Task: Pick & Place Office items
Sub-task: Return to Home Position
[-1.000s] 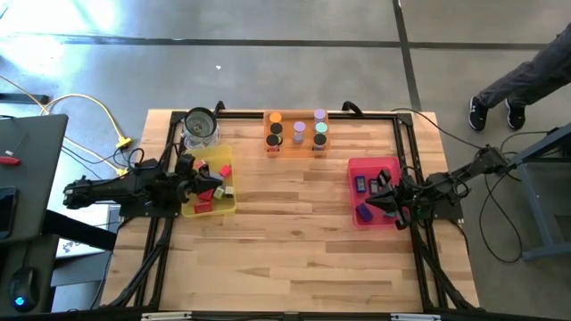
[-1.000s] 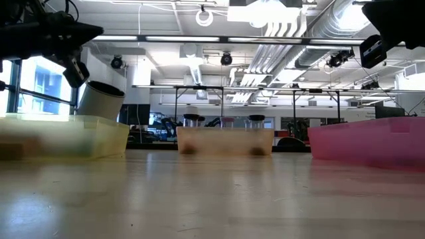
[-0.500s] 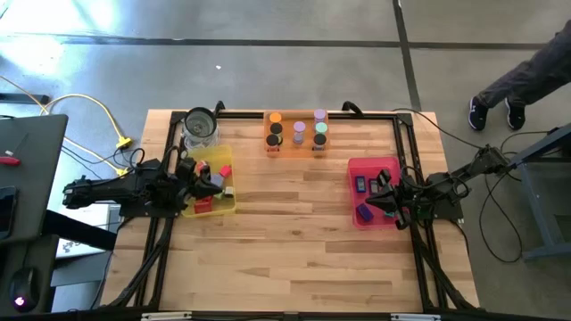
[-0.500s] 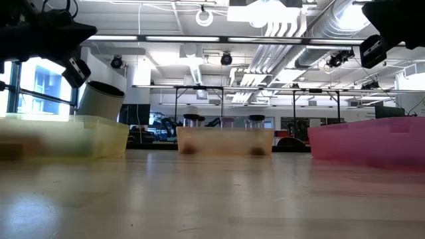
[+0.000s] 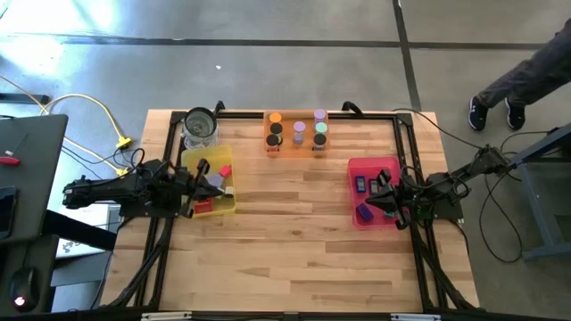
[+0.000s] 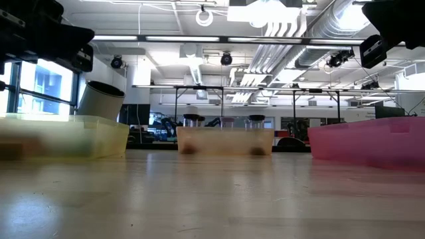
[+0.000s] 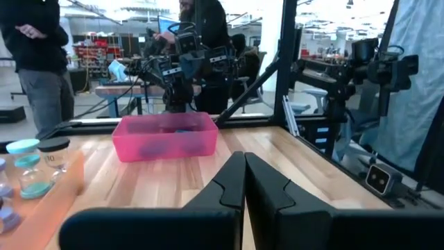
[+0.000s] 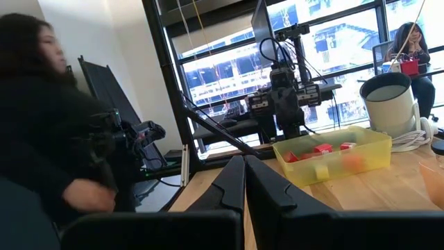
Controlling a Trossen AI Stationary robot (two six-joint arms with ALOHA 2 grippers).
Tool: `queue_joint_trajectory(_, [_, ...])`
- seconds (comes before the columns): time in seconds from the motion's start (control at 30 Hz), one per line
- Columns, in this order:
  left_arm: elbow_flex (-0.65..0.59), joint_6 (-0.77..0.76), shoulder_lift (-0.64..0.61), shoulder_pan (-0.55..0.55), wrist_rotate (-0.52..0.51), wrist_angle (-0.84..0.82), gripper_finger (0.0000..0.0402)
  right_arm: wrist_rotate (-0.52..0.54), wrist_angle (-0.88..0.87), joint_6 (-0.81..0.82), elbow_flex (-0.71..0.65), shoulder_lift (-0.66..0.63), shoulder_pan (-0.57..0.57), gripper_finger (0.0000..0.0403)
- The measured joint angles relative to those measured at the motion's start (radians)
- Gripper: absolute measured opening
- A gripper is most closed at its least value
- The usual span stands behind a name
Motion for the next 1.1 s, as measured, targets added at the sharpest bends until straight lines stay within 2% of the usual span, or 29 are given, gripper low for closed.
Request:
queue_joint_trajectory(0.37, [0.000,-0.082,0.000,0.000,0.002,0.000,0.0001,0.000,0.000,0.000,0.000,0.000,0.000,0.0002])
queue_joint_trajectory(1.1, [0.000,-0.080,0.000,0.000,0.002,0.000,0.0001,0.000,0.000,0.000,0.000,0.000,0.000,0.0002])
